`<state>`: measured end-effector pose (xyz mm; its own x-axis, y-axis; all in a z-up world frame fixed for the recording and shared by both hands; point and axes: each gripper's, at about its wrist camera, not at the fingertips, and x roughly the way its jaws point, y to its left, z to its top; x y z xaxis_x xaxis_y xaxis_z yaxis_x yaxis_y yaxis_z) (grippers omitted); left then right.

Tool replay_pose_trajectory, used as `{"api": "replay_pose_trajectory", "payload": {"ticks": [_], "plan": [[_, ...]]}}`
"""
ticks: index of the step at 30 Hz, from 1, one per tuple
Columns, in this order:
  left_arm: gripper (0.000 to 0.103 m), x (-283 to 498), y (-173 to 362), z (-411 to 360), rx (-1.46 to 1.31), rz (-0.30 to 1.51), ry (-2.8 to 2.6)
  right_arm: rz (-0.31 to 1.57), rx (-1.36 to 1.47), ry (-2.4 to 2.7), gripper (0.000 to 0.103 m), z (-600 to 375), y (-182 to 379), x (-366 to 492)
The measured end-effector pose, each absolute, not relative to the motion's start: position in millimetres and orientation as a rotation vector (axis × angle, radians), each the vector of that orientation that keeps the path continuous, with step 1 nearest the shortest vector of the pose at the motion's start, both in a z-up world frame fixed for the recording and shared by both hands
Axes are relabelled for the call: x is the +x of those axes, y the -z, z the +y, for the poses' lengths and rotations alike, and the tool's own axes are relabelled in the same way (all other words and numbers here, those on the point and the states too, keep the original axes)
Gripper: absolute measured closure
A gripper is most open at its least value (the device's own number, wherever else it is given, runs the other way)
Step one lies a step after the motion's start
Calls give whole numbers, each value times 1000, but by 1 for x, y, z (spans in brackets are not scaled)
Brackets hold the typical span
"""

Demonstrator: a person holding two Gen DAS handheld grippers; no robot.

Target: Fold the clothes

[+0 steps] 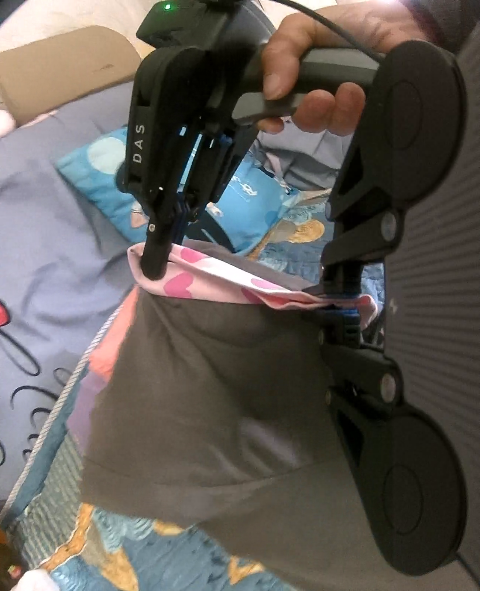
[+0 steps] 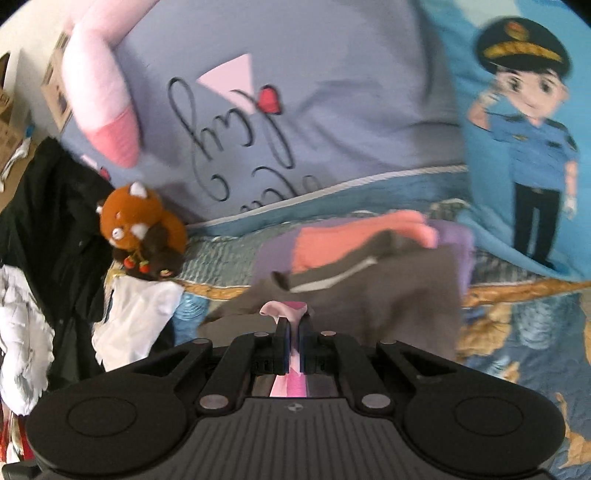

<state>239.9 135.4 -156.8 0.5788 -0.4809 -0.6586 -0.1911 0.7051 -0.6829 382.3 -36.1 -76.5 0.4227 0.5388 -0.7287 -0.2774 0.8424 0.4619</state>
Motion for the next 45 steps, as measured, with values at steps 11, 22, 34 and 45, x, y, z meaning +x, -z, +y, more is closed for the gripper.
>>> {"api": "replay_pose_trajectory", "payload": {"ticks": [11, 22, 34, 45], "plan": [[96, 262, 200, 86, -754, 1049, 36, 990, 306, -469, 92, -70, 98, 382], [27, 248, 197, 38, -616, 994, 96, 912, 285, -433, 69, -95, 91, 365], [20, 142, 146, 89, -502, 925, 179, 873, 296, -541, 63, -108, 89, 287], [14, 18, 143, 207, -114, 1032, 46, 1009, 410, -634, 56, -84, 150, 183]]}}
